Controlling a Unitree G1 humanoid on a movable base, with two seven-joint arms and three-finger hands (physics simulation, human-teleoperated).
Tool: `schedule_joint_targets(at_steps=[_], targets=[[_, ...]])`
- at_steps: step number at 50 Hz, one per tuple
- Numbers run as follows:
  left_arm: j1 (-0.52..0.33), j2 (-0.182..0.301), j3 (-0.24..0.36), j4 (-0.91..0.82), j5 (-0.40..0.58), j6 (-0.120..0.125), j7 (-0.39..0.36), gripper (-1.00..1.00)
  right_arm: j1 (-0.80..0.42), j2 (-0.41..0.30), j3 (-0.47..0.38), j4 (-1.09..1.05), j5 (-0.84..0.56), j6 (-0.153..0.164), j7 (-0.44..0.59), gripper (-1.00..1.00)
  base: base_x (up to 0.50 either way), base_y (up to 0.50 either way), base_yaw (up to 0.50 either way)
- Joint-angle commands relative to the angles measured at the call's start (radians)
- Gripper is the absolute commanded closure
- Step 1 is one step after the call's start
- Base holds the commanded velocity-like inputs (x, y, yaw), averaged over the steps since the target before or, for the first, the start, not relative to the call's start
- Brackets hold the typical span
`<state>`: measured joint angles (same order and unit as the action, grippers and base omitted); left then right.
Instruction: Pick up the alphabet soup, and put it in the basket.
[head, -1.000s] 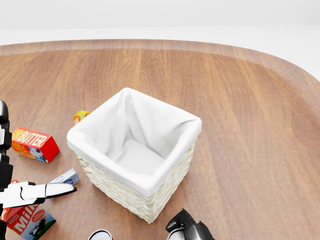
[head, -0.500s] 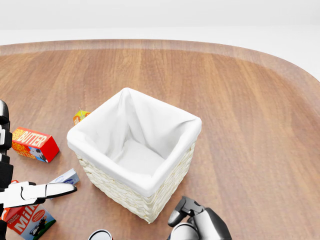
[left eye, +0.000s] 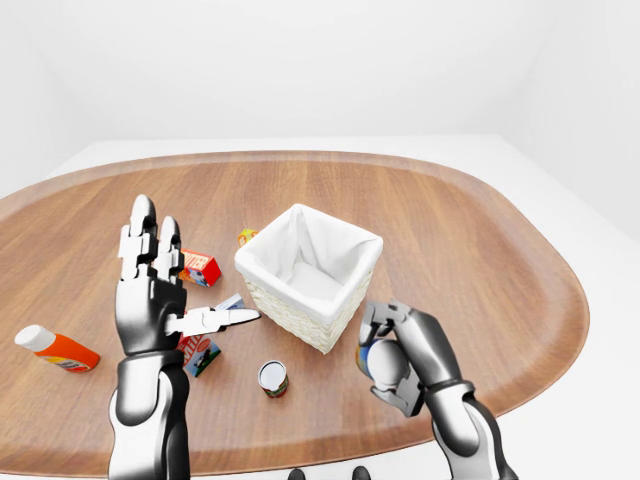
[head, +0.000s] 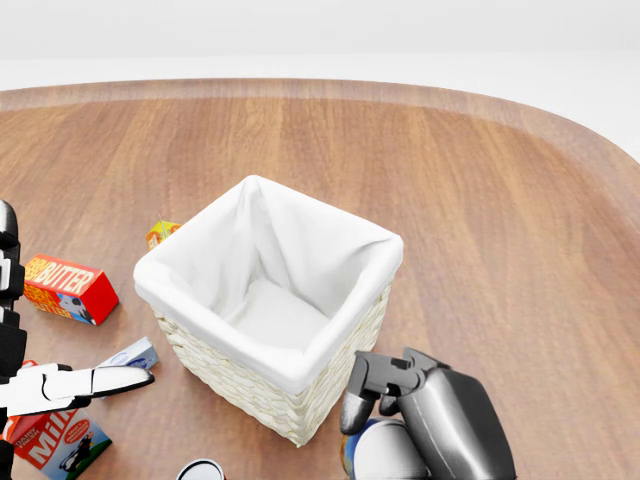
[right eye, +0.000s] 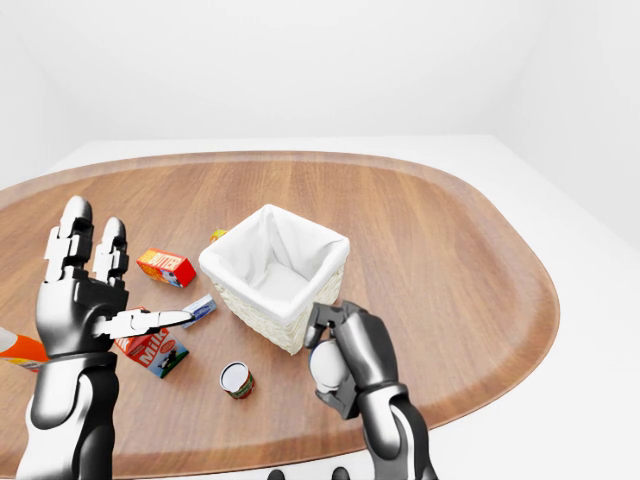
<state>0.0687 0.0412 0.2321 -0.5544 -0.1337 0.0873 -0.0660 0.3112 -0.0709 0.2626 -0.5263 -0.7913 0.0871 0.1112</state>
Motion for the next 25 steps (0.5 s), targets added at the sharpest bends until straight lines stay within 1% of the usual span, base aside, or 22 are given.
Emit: schedule_joint_targets(at_steps=[1, 7, 9, 10, 11, 13, 15, 19, 20, 22, 23, 24, 25], targets=[[-0.001, 0.000, 0.001, 0.001, -0.002, 0.000, 0.000, -1.00, -0.029, 0.004, 0.006, -0.185, -0.065, 0.000, 0.075, 1.00, 0.00, 0.00, 0.00], [-0.002, 0.001, -0.001, 0.002, -0.001, 0.000, 0.000, -1.00, -0.045, 0.017, 0.009, -0.232, -0.115, 0.000, 0.120, 1.00, 0.00, 0.00, 0.00], [-0.001, 0.001, -0.001, -0.001, -0.001, 0.000, 0.001, -1.00, -0.059, 0.021, 0.012, -0.255, -0.143, 0.000, 0.146, 1.00, 0.00, 0.00, 0.00], [-0.002, 0.001, 0.000, -0.002, -0.003, 0.000, 0.001, -1.00, -0.078, 0.024, 0.014, -0.283, -0.174, 0.000, 0.176, 1.00, 0.00, 0.00, 0.00], [-0.003, 0.001, 0.000, -0.002, -0.003, 0.000, 0.001, -1.00, -0.079, 0.027, 0.013, -0.285, -0.179, 0.000, 0.181, 1.00, 0.00, 0.00, 0.00], [-0.003, 0.001, 0.000, 0.000, -0.003, 0.000, 0.000, -1.00, -0.133, 0.041, 0.017, -0.332, -0.253, 0.000, 0.257, 1.00, 0.00, 0.00, 0.00], [-0.002, 0.001, 0.001, 0.000, -0.003, 0.000, 0.000, -1.00, -0.163, 0.060, 0.019, -0.345, -0.302, 0.000, 0.302, 1.00, 0.00, 0.00, 0.00], [-0.002, 0.001, 0.000, 0.003, -0.002, 0.000, 0.000, -1.00, -0.217, 0.095, 0.016, -0.344, -0.366, 0.000, 0.361, 1.00, 0.00, 0.00, 0.00], [-0.002, 0.001, -0.001, 0.004, -0.001, 0.000, 0.000, -1.00, -0.255, 0.105, 0.014, -0.346, -0.398, 0.000, 0.392, 1.00, 0.00, 0.00, 0.00], [-0.002, 0.001, -0.001, 0.004, -0.001, 0.000, 0.000, -1.00, -0.295, 0.129, 0.016, -0.353, -0.457, 0.000, 0.452, 1.00, 0.00, 0.00, 0.00], [-0.002, 0.001, -0.001, 0.004, -0.001, 0.000, 0.000, -1.00, -0.296, 0.133, 0.015, -0.353, -0.460, 0.000, 0.456, 1.00, 0.00, 0.00, 0.00], [-0.002, 0.001, -0.001, 0.006, 0.000, 0.000, 0.000, -1.00, -0.350, 0.150, 0.016, -0.356, -0.517, 0.000, 0.514, 1.00, 0.00, 0.00, 0.00], [-0.002, 0.001, -0.001, 0.007, 0.000, 0.000, 0.000, -1.00, -0.353, 0.158, 0.012, -0.356, -0.524, 0.000, 0.521, 1.00, 0.00, 0.00, 0.00]])
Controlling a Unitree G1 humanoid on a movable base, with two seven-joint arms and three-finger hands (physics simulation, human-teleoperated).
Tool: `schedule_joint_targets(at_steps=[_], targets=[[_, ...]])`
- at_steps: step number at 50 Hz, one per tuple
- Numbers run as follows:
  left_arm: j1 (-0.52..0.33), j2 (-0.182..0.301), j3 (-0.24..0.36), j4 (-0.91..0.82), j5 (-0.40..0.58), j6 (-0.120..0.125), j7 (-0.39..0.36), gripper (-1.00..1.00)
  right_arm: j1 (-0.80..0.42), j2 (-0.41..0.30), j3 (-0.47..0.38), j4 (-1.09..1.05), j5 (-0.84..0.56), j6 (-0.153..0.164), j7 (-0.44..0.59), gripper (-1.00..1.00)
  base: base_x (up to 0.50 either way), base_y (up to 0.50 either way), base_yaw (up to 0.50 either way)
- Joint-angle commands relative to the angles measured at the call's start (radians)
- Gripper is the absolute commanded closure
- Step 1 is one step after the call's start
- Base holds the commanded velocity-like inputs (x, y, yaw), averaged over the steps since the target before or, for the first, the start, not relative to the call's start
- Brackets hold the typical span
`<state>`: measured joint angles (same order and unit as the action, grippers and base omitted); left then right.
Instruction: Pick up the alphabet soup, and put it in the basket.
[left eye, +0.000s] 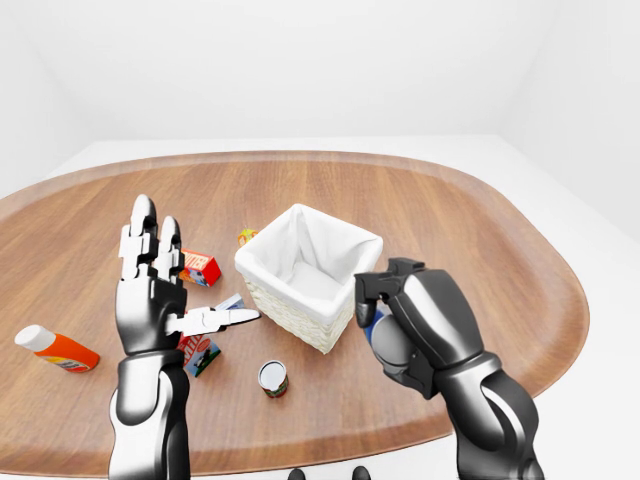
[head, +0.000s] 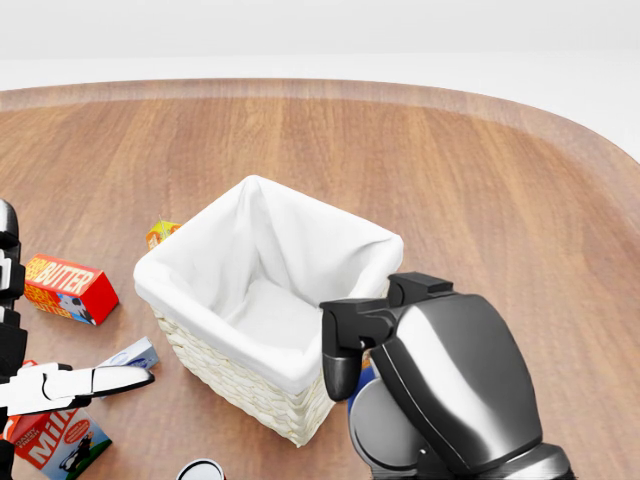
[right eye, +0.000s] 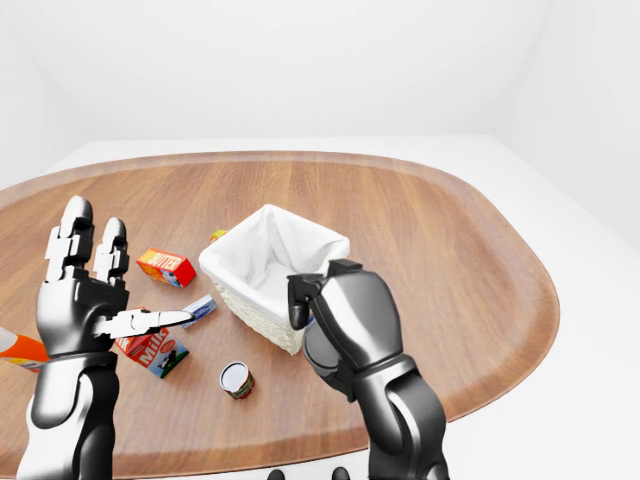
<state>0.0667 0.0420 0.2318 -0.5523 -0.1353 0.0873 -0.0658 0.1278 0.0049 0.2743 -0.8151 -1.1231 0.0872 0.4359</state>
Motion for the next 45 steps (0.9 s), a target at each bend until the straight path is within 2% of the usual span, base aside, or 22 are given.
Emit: schedule_joint_targets(at_steps=[1, 3, 10, 16, 21, 34, 36, 37, 44, 45], targets=[[0.000, 0.000, -0.002, 0.006, 0.002, 0.000, 0.000, -1.00, -0.185, 0.094, -0.005, -0.066, -0.207, 0.000, 0.214, 1.00, 0.00, 0.00, 0.00], [0.000, 0.000, -0.002, 0.007, 0.003, 0.000, -0.001, -1.00, -0.243, 0.112, -0.026, -0.057, -0.240, 0.000, 0.257, 1.00, 0.00, 0.00, 0.00], [0.000, -0.001, -0.004, 0.009, 0.003, 0.000, 0.000, -1.00, -0.410, 0.154, -0.077, 0.017, -0.294, 0.000, 0.262, 1.00, 0.00, 0.00, 0.00], [-0.001, 0.000, -0.006, 0.016, 0.005, 0.000, 0.000, -1.00, -0.540, 0.139, -0.130, 0.139, -0.250, 0.000, 0.262, 1.00, 0.00, 0.00, 0.00], [-0.002, 0.000, -0.009, 0.019, 0.008, 0.000, 0.001, -1.00, -0.694, 0.089, -0.182, 0.347, -0.128, 0.000, 0.262, 1.00, 0.00, 0.00, 0.00], [-0.006, 0.002, -0.010, 0.035, 0.009, 0.000, 0.001, -1.00, -1.009, -0.011, -0.233, 0.790, 0.149, 0.000, 0.097, 1.00, 0.00, 0.00, 0.00], [-0.009, 0.002, -0.011, 0.044, 0.012, 0.000, 0.002, -1.00, -1.086, -0.025, -0.255, 0.930, 0.250, 0.000, 0.045, 1.00, 0.00, 0.00, 0.00], [-0.010, 0.003, -0.011, 0.047, 0.011, 0.000, 0.001, -1.00, -1.151, -0.037, -0.268, 1.065, 0.304, 0.000, -0.007, 1.00, 0.00, 0.00, 0.00], [-0.015, 0.005, -0.009, 0.050, 0.009, 0.000, 0.003, -1.00, -1.390, -0.091, -0.285, 1.525, 0.485, 0.000, -0.160, 1.00, 0.00, 0.00, 0.00], [-0.017, 0.005, -0.012, 0.058, 0.012, 0.000, 0.004, -1.00, -1.453, -0.094, -0.296, 1.651, 0.525, 0.000, -0.179, 1.00, 0.00, 0.00, 0.00]])
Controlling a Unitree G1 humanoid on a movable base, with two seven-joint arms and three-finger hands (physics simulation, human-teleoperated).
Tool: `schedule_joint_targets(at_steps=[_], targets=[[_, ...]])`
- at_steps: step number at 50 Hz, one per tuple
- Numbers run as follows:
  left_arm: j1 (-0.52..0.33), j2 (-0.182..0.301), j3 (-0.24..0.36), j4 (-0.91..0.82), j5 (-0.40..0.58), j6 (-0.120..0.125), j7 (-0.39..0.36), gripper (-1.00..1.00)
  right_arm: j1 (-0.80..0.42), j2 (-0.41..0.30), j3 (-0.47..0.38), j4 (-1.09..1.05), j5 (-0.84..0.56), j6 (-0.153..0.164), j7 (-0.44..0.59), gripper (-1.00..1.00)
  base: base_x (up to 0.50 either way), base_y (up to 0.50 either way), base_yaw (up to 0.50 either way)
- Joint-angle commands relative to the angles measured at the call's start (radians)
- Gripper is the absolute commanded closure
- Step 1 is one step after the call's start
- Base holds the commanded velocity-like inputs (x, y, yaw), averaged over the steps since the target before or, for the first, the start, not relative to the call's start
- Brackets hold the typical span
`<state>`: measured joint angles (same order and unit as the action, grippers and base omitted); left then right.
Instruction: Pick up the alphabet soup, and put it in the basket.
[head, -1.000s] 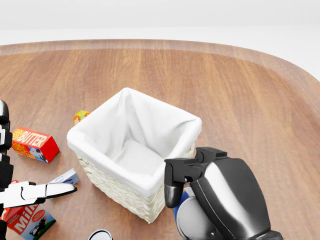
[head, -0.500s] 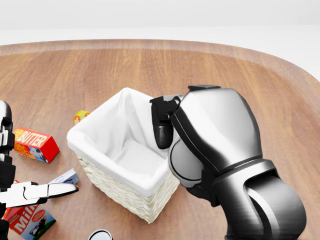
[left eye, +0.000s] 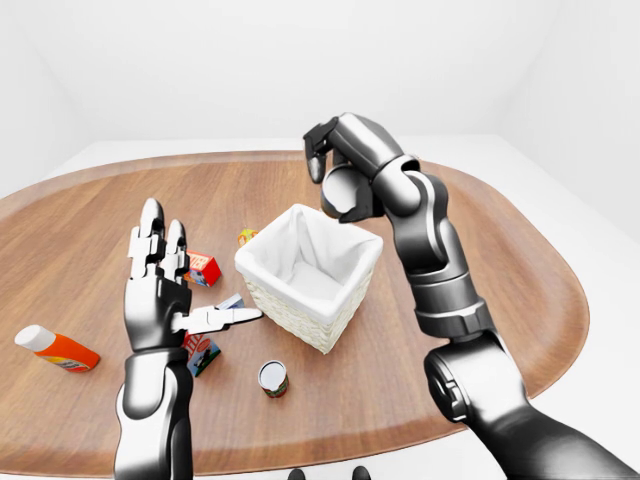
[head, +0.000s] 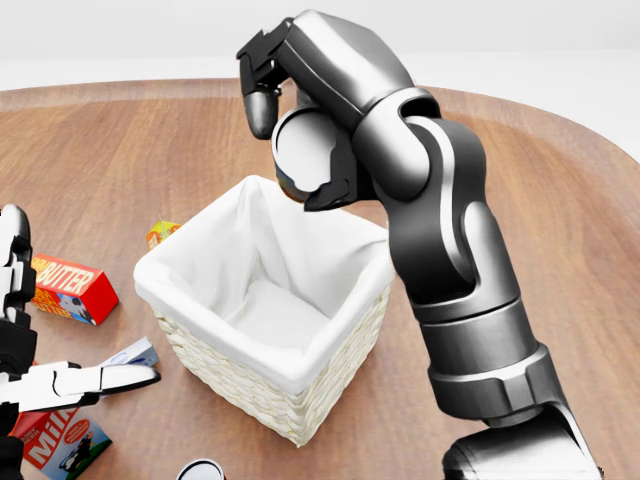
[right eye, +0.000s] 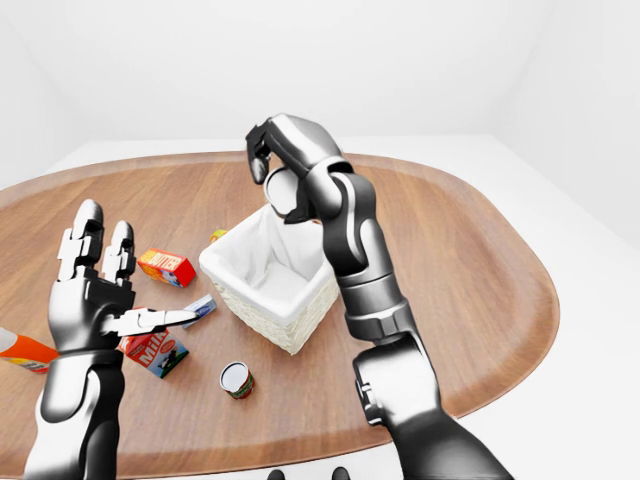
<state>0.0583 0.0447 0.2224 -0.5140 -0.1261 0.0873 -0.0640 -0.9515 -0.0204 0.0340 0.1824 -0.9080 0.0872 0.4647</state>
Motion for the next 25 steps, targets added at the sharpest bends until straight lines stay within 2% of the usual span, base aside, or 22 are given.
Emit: schedule_joint_targets(at_steps=[1, 6, 8, 15, 25], targets=[[-0.007, 0.002, -0.004, 0.019, 0.004, 0.000, 0.002, -1.00, -0.425, -0.076, -0.058, 0.758, 0.333, 0.000, -0.237, 1.00, 0.00, 0.00, 0.00], [-0.006, 0.004, 0.002, 0.010, -0.003, 0.000, 0.001, -1.00, -0.558, -0.083, -0.060, 1.036, 0.396, 0.000, -0.276, 1.00, 0.00, 0.00, 0.00], [-0.005, 0.003, -0.001, 0.013, 0.000, 0.000, 0.000, -1.00, -0.585, -0.082, -0.066, 1.077, 0.406, 0.000, -0.270, 1.00, 0.00, 0.00, 0.00], [-0.011, 0.007, 0.007, 0.014, -0.010, 0.000, -0.001, -1.00, -0.631, -0.072, -0.065, 1.142, 0.373, 0.000, -0.260, 1.00, 0.00, 0.00, 0.00], [-0.012, 0.008, 0.011, 0.002, -0.017, 0.000, -0.001, -1.00, -0.640, -0.066, -0.111, 1.162, 0.358, 0.000, -0.221, 1.00, 0.00, 0.00, 0.00]])
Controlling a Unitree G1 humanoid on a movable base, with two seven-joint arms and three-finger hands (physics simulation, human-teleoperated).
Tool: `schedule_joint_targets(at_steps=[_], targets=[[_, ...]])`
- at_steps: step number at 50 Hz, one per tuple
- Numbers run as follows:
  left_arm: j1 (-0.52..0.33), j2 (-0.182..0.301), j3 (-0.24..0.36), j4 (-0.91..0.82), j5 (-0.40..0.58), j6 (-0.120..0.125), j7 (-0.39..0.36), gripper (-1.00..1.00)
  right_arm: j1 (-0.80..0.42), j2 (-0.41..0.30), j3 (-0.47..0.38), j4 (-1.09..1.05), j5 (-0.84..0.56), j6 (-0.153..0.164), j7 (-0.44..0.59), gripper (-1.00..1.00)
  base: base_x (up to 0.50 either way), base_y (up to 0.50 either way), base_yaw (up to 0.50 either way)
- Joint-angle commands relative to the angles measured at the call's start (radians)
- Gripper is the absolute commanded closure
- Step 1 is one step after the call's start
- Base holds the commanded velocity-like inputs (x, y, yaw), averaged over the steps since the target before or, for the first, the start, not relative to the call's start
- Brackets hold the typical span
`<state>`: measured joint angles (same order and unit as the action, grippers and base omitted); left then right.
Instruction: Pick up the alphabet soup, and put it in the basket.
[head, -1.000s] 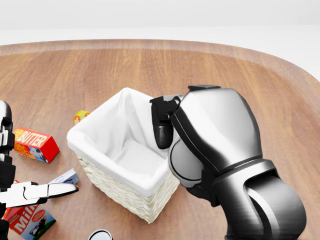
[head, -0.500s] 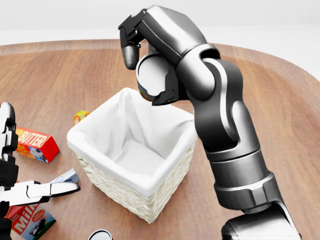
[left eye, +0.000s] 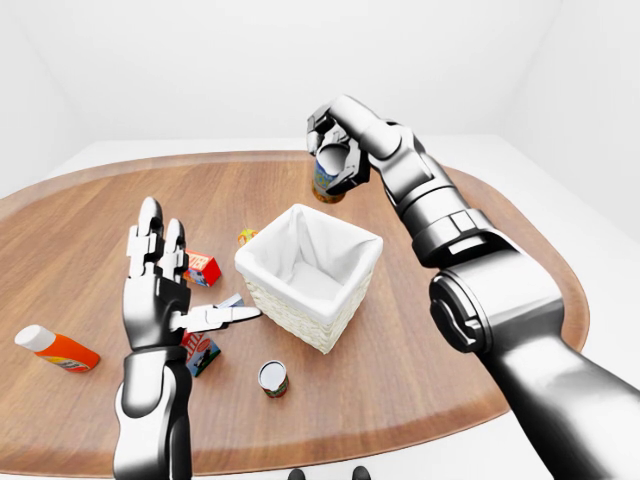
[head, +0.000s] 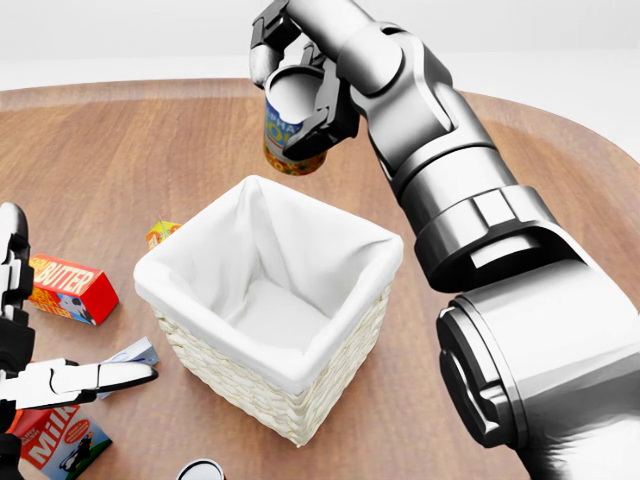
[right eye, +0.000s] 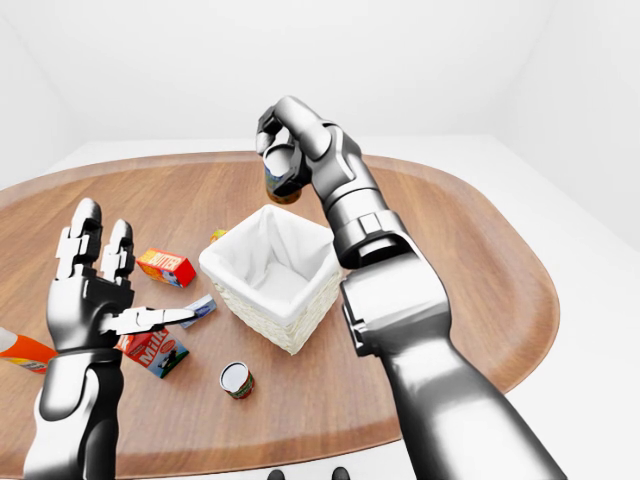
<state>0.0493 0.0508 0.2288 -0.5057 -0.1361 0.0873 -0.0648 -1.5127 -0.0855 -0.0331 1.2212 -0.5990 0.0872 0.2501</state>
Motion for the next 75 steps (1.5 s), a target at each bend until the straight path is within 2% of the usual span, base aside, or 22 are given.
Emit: schedule_joint_targets(at_steps=[1, 25, 38, 75], targets=[[-0.003, 0.002, 0.004, -0.006, -0.007, 0.000, 0.000, -1.00, -0.079, 0.000, -0.046, 0.124, 0.049, 0.000, -0.007, 1.00, 0.00, 0.00, 0.00], [-0.006, 0.004, 0.006, 0.011, -0.007, 0.000, -0.002, -1.00, -0.019, 0.055, -0.063, 0.132, 0.064, 0.000, -0.013, 1.00, 0.00, 0.00, 0.00], [-0.003, 0.002, 0.000, 0.012, -0.003, 0.000, 0.000, -1.00, 0.039, 0.084, -0.028, 0.137, 0.008, 0.000, -0.006, 1.00, 0.00, 0.00, 0.00], [-0.004, 0.005, 0.012, 0.006, -0.013, 0.000, -0.004, -1.00, 0.169, 0.157, -0.019, 0.144, -0.068, 0.000, -0.018, 1.00, 0.00, 0.00, 0.00]])
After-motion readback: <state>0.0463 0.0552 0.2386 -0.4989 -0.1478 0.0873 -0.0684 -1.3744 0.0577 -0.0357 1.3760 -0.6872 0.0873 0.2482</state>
